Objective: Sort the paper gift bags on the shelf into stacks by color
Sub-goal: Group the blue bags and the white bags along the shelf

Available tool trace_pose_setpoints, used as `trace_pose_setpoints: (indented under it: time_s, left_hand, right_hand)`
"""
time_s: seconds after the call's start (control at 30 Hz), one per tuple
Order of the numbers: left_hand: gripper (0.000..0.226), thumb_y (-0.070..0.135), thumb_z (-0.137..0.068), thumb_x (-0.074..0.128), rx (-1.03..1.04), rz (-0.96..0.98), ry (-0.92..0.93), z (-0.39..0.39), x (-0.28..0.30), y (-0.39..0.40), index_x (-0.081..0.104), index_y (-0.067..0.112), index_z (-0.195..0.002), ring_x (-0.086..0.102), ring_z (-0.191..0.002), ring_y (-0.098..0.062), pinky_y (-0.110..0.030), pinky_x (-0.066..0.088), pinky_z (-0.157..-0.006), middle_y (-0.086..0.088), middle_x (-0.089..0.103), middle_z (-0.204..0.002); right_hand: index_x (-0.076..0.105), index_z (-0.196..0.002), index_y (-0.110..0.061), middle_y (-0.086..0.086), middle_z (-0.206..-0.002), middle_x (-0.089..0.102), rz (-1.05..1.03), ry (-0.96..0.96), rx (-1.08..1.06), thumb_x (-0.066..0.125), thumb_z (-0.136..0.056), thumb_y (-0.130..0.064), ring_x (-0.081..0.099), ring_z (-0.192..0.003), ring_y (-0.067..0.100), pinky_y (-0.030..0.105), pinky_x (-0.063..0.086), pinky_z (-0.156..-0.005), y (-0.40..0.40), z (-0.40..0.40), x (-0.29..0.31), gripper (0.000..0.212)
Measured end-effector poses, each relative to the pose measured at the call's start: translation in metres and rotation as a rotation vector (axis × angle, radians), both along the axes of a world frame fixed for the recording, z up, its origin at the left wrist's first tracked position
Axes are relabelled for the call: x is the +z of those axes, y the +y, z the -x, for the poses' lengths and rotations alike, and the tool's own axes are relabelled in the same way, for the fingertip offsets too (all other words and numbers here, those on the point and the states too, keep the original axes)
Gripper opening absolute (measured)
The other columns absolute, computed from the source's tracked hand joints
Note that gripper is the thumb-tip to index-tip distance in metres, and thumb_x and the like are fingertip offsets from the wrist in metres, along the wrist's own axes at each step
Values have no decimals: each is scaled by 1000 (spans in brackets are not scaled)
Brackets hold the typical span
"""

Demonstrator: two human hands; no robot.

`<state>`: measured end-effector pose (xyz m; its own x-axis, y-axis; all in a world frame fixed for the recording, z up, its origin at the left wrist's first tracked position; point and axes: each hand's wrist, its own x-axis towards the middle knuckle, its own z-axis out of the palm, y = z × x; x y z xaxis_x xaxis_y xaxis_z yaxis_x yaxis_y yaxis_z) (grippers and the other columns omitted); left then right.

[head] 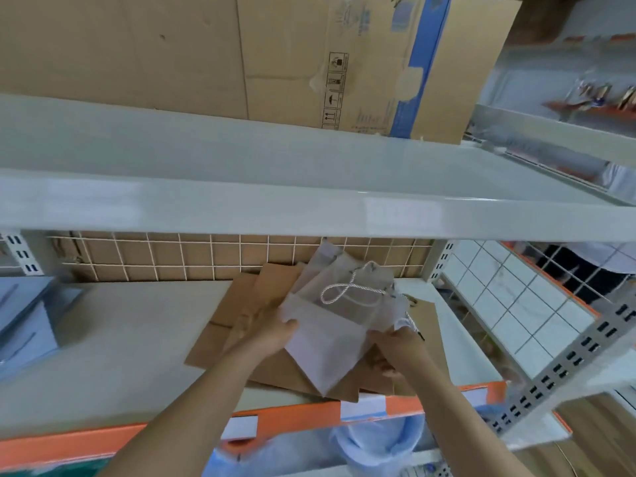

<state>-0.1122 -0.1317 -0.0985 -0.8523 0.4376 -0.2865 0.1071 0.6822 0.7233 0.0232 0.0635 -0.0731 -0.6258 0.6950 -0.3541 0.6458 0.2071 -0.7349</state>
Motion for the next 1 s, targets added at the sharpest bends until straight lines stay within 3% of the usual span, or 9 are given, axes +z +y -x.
trace_pose_setpoints:
  time_s: [0.1,0.23,0.37,0.5,0.6,0.67,0.8,0.9,1.0]
  left_hand:
    - [45,31,-93,49,23,-1,38,-9,-2,7,49,12,-134,55,-114,-25,-36,48,-93,-6,56,-125]
    - [18,32,-93,42,54,80,84,-2,3,11,54,19,-93,57,-83,-18,-27,38,-62,2,56,-88]
    - [31,40,-94,41,119,137,86,6,3,19,49,17,-113,55,-90,-17,-31,42,-71,-1,55,-102]
    - [59,56,-91,43,158,249,143,9,3,38,45,17,-135,48,-121,-29,-37,45,-92,-7,52,-131]
    - [79,68,-84,48,202,339,120,5,2,52,38,16,-142,37,-134,-29,-40,39,-100,-7,45,-143]
    - [77,69,-82,52,202,362,97,3,0,57,44,15,-137,38,-133,-28,-39,40,-99,-7,48,-140]
    - [56,50,-86,60,202,229,31,3,4,58,52,15,-129,48,-120,-26,-32,42,-84,-6,56,-127]
    - [39,27,-91,58,229,-66,-11,1,9,51,52,11,-126,56,-80,-12,-23,44,-59,4,57,-90]
    - [33,21,-97,48,230,-123,105,-3,16,34,48,11,-128,50,-68,-6,-20,35,-50,4,53,-87]
  right_hand:
    - [62,-64,-3,10,-54,65,59,64,3,73,-79,-21,62,-47,20,26,52,-44,3,7,2,26]
    - [58,-63,-7,6,-58,58,-24,124,41,61,-75,0,56,-59,23,27,44,-56,6,15,3,14]
    - [65,-67,-1,14,-65,65,-79,118,20,50,-78,-3,59,-67,28,28,44,-58,23,16,3,19]
    - [54,-68,-15,4,-63,58,-201,124,-25,45,-86,-7,53,-55,21,21,33,-46,46,9,7,22]
    - [49,-78,-23,6,-84,68,-264,197,-58,44,-88,-11,65,-66,21,22,39,-49,54,0,4,15]
    - [45,-91,-28,3,-96,64,-330,211,-78,41,-88,-15,64,-75,22,22,37,-51,56,-3,0,14]
    - [41,-102,-32,-6,-79,52,-483,164,-3,35,-95,-18,56,-68,20,36,49,-66,52,-3,4,17]
    - [43,-116,-26,-5,-93,43,-527,149,60,32,-99,-20,53,-74,23,35,47,-61,45,-4,10,21]
    - [43,-124,-19,0,-90,48,-550,183,52,32,-101,-20,52,-68,21,29,39,-52,37,-6,15,25]
